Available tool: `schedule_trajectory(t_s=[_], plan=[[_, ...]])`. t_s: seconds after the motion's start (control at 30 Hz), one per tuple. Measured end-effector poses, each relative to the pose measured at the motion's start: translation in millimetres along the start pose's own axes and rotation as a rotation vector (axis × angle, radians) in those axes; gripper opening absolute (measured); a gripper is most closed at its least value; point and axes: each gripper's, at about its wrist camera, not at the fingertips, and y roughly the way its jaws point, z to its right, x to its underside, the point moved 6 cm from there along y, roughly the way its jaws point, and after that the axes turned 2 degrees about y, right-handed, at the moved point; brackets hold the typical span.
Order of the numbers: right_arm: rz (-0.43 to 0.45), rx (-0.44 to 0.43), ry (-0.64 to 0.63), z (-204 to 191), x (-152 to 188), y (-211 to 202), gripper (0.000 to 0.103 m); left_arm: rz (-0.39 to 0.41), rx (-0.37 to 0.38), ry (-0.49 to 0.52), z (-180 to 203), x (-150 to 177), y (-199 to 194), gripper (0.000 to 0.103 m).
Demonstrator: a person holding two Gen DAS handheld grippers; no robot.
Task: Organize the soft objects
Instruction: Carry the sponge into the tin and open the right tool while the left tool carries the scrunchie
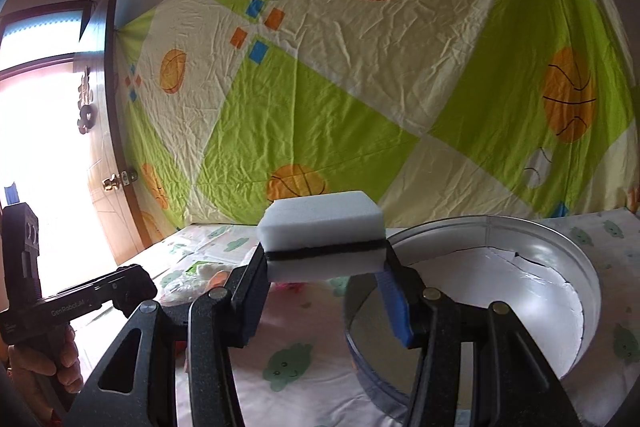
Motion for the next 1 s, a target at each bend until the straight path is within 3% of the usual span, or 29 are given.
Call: schedule_trajectory(t_s=[0.33,0.5,0.8,1.0], plan=[[0.028,0.194,-0.008,72.6,-7.0,-16.5,0.054,-0.002,0.135,0.067,84.1,-12.5,31.6,0.035],[-0.001,0.271,-0.029,100.0,-3.0,-16.4,0.054,-0.020,0.184,0.103,127.7,-12.4,52.6,0.035],[-0.046,0.373,0.006,147.1,-0.5,-15.0,0.054,-0.047,0.232,0.153,190.7,-7.1,96.9,0.035],[-0.098,0.418,0.010,160.9,6.2,-5.2,0.054,-0.084,0.232,0.170,207.5,6.7,123.7,0.035]])
